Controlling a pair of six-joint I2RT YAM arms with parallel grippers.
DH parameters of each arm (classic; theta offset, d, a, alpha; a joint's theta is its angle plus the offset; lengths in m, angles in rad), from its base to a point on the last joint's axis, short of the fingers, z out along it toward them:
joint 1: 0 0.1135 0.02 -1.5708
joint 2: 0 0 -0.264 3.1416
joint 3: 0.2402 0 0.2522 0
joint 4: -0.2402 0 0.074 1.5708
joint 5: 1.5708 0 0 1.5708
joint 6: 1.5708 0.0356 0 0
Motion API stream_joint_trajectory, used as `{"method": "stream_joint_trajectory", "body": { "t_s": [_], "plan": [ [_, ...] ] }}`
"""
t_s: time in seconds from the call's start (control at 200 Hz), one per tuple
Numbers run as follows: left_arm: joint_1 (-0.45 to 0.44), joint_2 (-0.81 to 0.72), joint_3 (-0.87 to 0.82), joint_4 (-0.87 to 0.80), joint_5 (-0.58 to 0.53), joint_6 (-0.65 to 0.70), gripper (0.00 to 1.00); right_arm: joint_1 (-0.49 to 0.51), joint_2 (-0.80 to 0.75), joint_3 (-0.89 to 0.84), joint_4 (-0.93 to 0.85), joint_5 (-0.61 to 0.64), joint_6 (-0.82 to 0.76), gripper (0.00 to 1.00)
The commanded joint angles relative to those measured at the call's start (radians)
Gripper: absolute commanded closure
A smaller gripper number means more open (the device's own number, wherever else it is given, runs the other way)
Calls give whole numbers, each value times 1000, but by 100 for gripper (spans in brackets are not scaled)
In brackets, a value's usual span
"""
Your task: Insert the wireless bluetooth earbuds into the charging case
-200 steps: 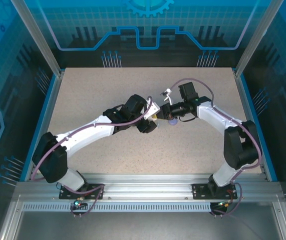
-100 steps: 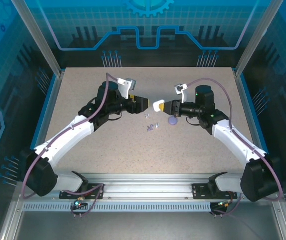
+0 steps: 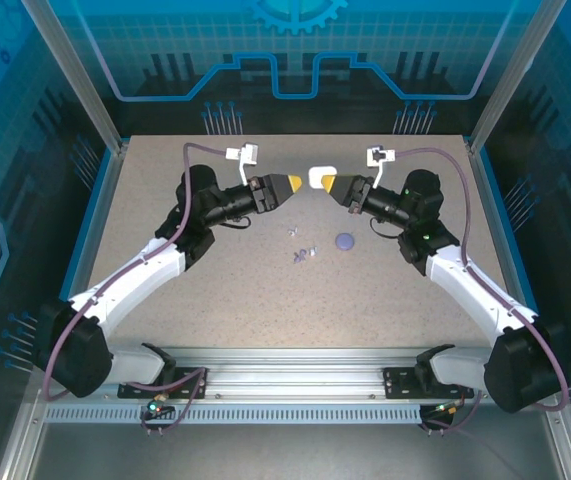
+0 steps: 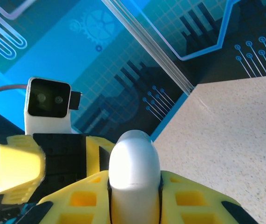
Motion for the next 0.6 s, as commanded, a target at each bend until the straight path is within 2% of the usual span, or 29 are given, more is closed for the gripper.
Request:
{"method": "stream_joint_trajectory", "body": {
  "t_s": [0.0, 0.13, 0.225, 0.395, 0.59],
  "plan": [
    [8, -19, -10, 164, 60, -69, 44, 17, -11, 45, 98, 2, 80, 84],
    [8, -12, -4, 171, 60, -65, 44, 40, -11, 61, 116, 3, 102, 84],
    [8, -6, 17, 102, 48, -36, 48, 55, -7, 72, 120, 4, 107, 84],
    [8, -26, 8, 52, -3, 9, 45, 65, -14, 77, 120, 12, 107, 84],
    [0, -5, 10, 137, 44, -24, 48, 83, -6, 84, 138, 6, 124, 85]
  ]
}}
